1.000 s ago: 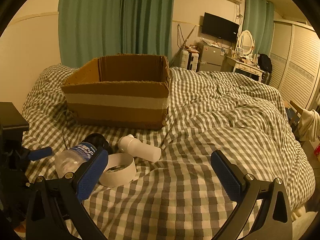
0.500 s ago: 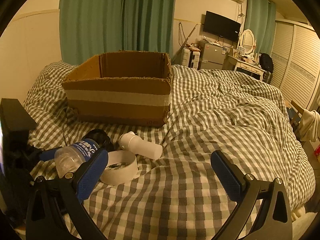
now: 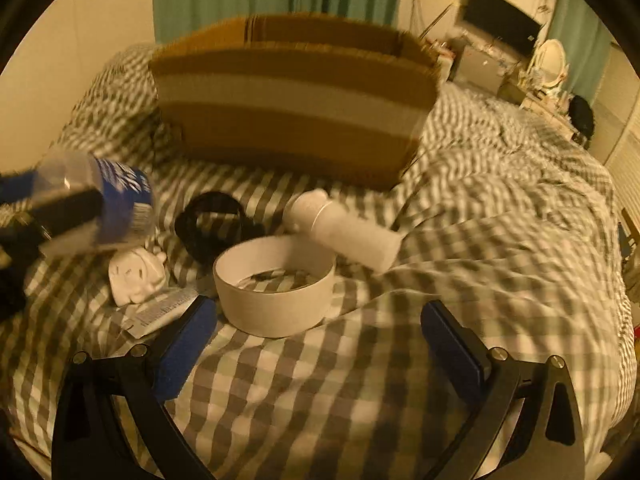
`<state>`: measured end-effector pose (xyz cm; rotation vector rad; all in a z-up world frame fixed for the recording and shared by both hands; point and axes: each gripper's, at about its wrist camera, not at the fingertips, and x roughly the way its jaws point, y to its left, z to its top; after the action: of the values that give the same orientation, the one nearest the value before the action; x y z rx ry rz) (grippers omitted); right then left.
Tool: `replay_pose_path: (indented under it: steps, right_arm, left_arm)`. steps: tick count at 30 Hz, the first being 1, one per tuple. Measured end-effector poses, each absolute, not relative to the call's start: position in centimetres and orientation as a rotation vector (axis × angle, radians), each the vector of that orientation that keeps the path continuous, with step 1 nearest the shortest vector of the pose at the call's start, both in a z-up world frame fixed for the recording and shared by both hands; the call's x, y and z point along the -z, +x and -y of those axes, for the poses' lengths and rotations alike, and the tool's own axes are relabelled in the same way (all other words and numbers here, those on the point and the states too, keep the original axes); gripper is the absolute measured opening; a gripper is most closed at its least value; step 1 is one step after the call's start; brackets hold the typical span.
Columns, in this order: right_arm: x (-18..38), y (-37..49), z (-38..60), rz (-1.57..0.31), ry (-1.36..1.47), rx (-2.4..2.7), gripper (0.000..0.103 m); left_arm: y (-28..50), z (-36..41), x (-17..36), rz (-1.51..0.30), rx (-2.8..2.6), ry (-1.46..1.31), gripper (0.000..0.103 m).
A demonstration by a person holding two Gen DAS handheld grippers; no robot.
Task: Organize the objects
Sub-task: 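Grasp the white paper ring with the right tool while the left tool lifts the jar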
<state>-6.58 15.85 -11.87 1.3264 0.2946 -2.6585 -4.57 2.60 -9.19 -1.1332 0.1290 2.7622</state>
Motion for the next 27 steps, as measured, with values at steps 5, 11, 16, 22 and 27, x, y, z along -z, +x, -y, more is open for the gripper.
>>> replay_pose_path:
  steps: [5,11,16,22,27]
  right_arm:
    - [13.5,-9.0,-14.6,-0.307,1.437,2.547,0.096]
    - [14.4,-9.3,-14.2,-0.284,1.477,2.495,0.075]
    - [12.7,-7.7,-14.6,-0.305,1.395,2.581,0.075]
    - [8.9,-5.8,-14.5,-0.311,1.261,2.657,0.075]
    - [4.7,-4.3,-14.2,-0.351,1.123,2.739,0.075]
  left_arm:
    - [-5.0,-1.7,9.1,-0.095,-2.766,-1.136,0.066]
    - [-5.2,-1.4,9.4,-0.091,-2.766,-1.146,0.066]
    - [-4.9,-1.4,9.1,-0.102,-2.773,-1.134,0.066]
    - [-4.4,-1.1,7.4,-0.086,-2.801,-1.090,0.066]
    - [-3.9,-0.5,5.3,-0.060,-2.834,-1.047,0.066]
